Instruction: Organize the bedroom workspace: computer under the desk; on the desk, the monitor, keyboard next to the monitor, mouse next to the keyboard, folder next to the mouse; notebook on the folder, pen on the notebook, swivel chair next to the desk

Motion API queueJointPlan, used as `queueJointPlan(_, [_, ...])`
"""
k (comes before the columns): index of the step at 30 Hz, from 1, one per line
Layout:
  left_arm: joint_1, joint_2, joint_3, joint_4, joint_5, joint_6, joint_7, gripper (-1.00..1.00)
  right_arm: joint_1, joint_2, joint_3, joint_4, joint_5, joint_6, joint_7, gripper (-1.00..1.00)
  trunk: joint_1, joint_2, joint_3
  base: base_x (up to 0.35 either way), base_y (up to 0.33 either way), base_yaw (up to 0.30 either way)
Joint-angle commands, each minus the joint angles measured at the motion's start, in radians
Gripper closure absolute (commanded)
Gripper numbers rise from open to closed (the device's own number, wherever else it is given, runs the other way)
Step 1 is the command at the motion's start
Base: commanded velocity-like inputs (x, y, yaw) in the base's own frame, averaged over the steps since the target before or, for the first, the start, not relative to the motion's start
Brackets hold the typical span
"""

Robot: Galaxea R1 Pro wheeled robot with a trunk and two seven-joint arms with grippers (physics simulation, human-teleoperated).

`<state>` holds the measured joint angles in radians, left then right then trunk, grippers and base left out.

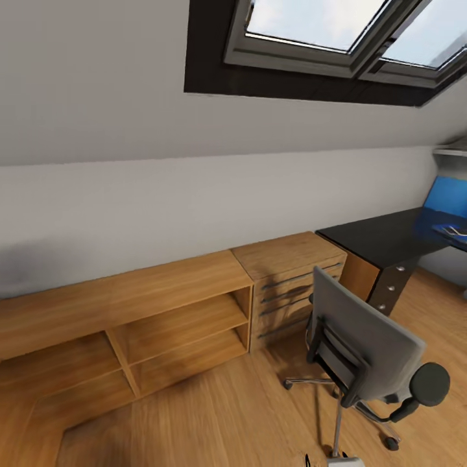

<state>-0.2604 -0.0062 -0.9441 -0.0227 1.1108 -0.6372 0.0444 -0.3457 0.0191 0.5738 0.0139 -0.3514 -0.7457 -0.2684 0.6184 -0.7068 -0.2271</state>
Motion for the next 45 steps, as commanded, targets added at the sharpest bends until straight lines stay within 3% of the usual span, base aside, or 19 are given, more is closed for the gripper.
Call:
queueJointPlan(1, [0.000, 0.000, -0.009, 0.000, 0.004, -0.003, 0.005, -1.00, -0.001, 0.001, 0.009, 0.001, -0.003, -0.002, -0.006, -1.00, 0.000, -0.001, -0.001, 0.000, 0.000, -0.300])
queueJointPlan(39, [0.000, 0.000, -0.009, 0.000, 0.005, -0.004, 0.006, -1.00, -0.001, 0.001, 0.012, 0.001, -0.001, -0.001, -0.006, -1.00, 0.000, -0.001, 0.000, 0.000, 0.000, -0.272])
queueJointPlan(45, [0.000, 0.000, -0.009, 0.000, 0.004, -0.004, 0.005, -1.00, -0.001, 0.001, 0.012, 0.001, -0.001, -0.001, -0.006, -1.00, 0.000, -0.001, 0.003, 0.118, 0.178, -0.267])
